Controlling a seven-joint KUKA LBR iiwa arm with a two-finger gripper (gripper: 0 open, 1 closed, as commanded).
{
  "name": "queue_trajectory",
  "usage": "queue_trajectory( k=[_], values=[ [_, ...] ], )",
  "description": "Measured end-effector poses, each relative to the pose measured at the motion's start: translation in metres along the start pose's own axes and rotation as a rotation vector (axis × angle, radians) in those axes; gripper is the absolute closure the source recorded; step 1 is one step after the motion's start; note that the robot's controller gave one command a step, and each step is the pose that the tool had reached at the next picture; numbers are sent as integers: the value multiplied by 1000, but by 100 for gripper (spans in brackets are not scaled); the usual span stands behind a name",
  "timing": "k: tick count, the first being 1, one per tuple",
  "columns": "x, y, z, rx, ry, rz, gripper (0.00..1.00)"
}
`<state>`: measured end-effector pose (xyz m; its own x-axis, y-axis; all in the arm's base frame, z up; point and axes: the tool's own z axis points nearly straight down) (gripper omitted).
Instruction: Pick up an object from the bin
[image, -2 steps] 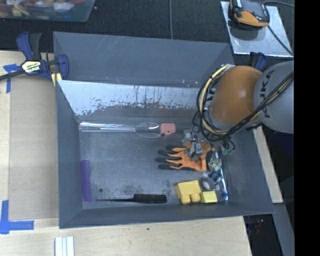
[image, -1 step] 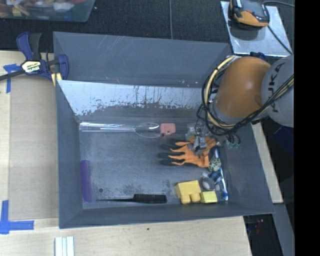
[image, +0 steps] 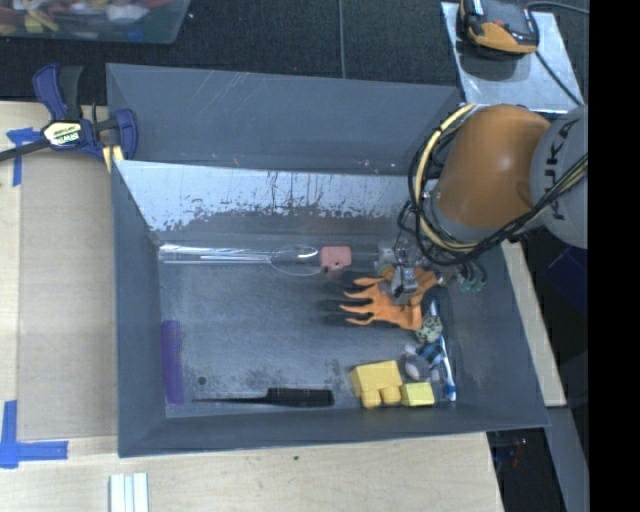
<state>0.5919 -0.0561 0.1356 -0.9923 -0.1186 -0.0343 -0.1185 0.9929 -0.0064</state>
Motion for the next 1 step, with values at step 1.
queue_trajectory(
  k=[1],
  values=[
    [-1, 0, -7, 1, -5, 0, 100]
  ],
)
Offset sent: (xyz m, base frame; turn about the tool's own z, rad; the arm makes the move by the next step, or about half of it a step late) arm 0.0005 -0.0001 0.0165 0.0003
